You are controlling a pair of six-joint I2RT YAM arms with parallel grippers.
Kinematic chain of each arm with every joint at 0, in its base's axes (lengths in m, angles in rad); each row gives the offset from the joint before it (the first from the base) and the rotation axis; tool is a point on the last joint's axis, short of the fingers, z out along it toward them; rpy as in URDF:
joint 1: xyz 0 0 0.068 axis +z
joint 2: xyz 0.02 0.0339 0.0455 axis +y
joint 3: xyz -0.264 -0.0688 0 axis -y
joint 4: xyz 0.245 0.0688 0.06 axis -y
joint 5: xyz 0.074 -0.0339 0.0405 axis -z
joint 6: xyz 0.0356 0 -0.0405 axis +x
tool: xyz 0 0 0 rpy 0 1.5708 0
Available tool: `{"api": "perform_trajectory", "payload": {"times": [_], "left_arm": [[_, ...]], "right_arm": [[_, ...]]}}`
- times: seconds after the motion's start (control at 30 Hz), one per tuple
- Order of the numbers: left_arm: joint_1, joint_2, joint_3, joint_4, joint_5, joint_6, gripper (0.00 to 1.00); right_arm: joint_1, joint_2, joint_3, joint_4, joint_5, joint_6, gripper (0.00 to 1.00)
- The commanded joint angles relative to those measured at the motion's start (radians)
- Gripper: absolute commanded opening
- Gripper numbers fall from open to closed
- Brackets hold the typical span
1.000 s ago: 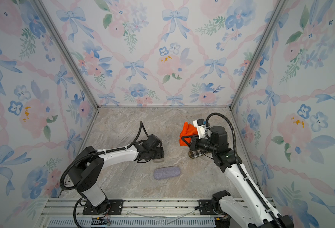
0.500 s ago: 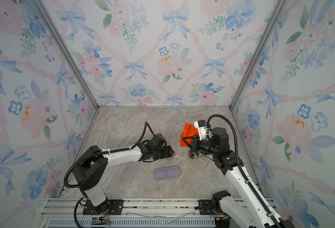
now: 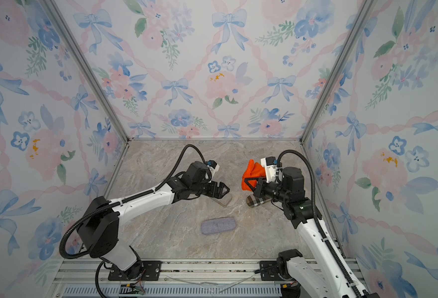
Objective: Wipe the eyeglass case
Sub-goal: Adjust the eyeglass case at the center of the board, then pick up the eyeglass case from the center of the board.
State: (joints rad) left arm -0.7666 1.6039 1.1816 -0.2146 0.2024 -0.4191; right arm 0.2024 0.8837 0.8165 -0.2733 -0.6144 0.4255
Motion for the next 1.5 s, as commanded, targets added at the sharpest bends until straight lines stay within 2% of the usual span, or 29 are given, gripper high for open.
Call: {"api": "perform_trajectory", "payload": {"times": [0.0,0.07,0.17,0.23,0.37,0.6,0.7,1.0,1.2,1.37,1.47], "left_arm": [[0.015,0.030,0.092,-0.195,-0.076,0.457,0.92],[0.027,0.053,0.094,-0.248,-0.025,0.704,0.94],[0.030,0.065,0.034,-0.241,-0.089,1.000,0.94],[0.045,0.095,0.026,-0.230,-0.141,1.126,0.93],[0.048,0.150,0.042,-0.232,-0.165,1.265,0.92],[0.080,0.251,0.159,-0.281,-0.068,1.342,0.92],[0.071,0.306,0.210,-0.322,-0.098,1.363,0.92],[0.075,0.411,0.292,-0.344,-0.087,1.394,0.93],[0.082,0.462,0.367,-0.361,-0.054,1.410,0.93],[0.098,0.540,0.468,-0.454,-0.025,1.416,0.94],[0.102,0.556,0.472,-0.469,-0.011,1.416,0.94]], "right_arm": [[-0.018,0.010,0.020,0.022,-0.020,-0.004,0.00],[-0.025,0.016,0.037,0.015,-0.019,-0.011,0.00],[-0.042,0.024,0.053,0.012,-0.024,-0.015,0.00],[-0.055,0.032,0.059,0.016,-0.036,-0.014,0.00],[-0.064,0.049,0.061,0.028,-0.054,-0.005,0.00],[-0.070,0.041,0.051,-0.007,-0.056,-0.035,0.00],[-0.076,0.039,0.045,-0.019,-0.058,-0.046,0.00],[-0.083,0.050,0.035,-0.016,-0.058,-0.051,0.00],[-0.083,0.057,0.027,0.017,-0.070,-0.027,0.00],[-0.086,0.062,0.017,0.019,-0.064,-0.027,0.00],[-0.088,0.061,0.015,0.011,-0.059,-0.029,0.00]]}}
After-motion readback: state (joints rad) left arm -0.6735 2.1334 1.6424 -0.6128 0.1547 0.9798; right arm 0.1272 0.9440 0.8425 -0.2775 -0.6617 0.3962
